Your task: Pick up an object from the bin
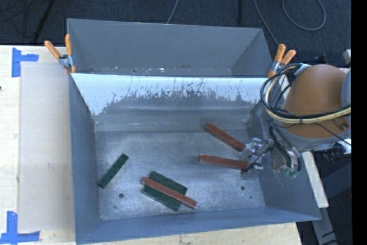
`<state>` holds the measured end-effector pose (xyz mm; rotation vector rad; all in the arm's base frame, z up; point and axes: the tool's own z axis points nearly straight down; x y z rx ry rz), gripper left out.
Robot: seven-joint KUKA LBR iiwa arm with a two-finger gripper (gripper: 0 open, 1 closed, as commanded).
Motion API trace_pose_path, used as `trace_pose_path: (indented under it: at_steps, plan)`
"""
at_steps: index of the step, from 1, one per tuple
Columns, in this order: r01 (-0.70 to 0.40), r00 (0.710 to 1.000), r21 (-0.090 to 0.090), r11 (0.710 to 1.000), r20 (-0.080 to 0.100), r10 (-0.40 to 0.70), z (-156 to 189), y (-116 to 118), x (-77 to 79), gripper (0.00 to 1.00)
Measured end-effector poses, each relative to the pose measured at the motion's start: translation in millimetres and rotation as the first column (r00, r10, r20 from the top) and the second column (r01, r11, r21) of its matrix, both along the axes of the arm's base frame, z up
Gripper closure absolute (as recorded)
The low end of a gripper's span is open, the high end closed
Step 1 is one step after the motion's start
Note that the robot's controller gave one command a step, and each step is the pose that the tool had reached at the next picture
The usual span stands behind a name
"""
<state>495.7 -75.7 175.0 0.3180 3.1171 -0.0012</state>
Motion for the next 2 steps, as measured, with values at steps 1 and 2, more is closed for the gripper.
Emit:
trace_pose_path:
  at_steps: [1,2]
  plan:
    - [0.059,0.998,0.003,0.998,-0.015,-0.059,-44.2,-3.8,-12.8,1.0]
    - [0.074,0.997,0.001,0.997,0.002,-0.074,110.7,-6.7,24.9,1.0]
